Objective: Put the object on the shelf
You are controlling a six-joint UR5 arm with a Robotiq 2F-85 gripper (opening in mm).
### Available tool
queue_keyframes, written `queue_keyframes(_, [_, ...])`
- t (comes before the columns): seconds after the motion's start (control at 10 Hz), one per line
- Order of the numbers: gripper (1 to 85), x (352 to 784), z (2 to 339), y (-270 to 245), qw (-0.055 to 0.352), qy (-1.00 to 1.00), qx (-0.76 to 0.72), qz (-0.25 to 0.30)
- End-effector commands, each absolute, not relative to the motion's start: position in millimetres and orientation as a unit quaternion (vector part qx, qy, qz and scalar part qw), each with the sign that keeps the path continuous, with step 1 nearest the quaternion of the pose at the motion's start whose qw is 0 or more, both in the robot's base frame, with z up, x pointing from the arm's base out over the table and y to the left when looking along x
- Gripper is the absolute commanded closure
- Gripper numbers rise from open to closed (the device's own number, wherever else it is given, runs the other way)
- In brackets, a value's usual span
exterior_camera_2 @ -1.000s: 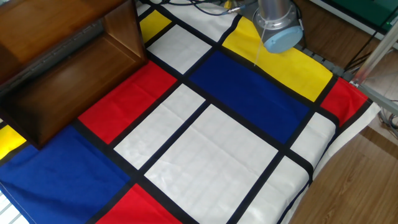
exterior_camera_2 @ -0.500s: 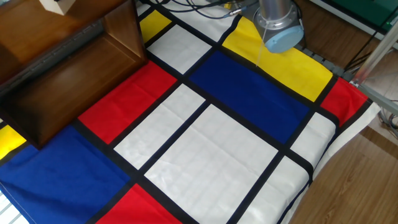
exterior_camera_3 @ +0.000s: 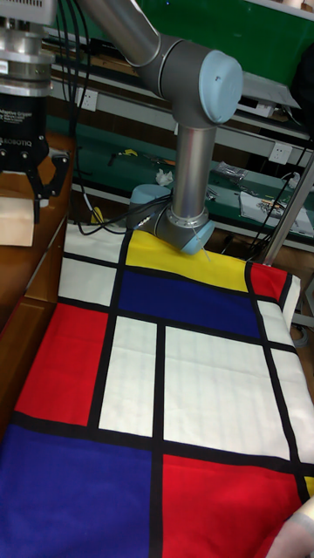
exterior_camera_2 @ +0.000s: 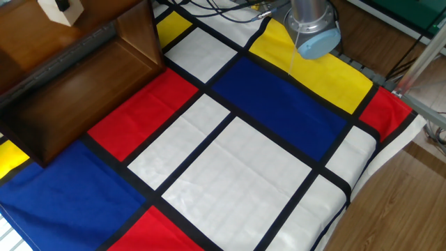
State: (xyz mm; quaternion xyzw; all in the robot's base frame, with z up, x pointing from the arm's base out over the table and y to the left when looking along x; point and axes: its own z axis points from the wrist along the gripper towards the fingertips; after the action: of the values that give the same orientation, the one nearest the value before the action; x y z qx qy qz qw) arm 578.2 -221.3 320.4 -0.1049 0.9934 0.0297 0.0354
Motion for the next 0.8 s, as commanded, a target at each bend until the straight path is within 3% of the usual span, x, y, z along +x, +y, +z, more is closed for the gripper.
queue_keyframes(0.0, [84.7, 583.5, 317.1, -216.9, 0.044, 0.993, -0.105, 0.036])
queue_keyframes(0.7, [84.7, 577.5, 315.6, -215.8, 0.033, 0.992, -0.115, 0.04])
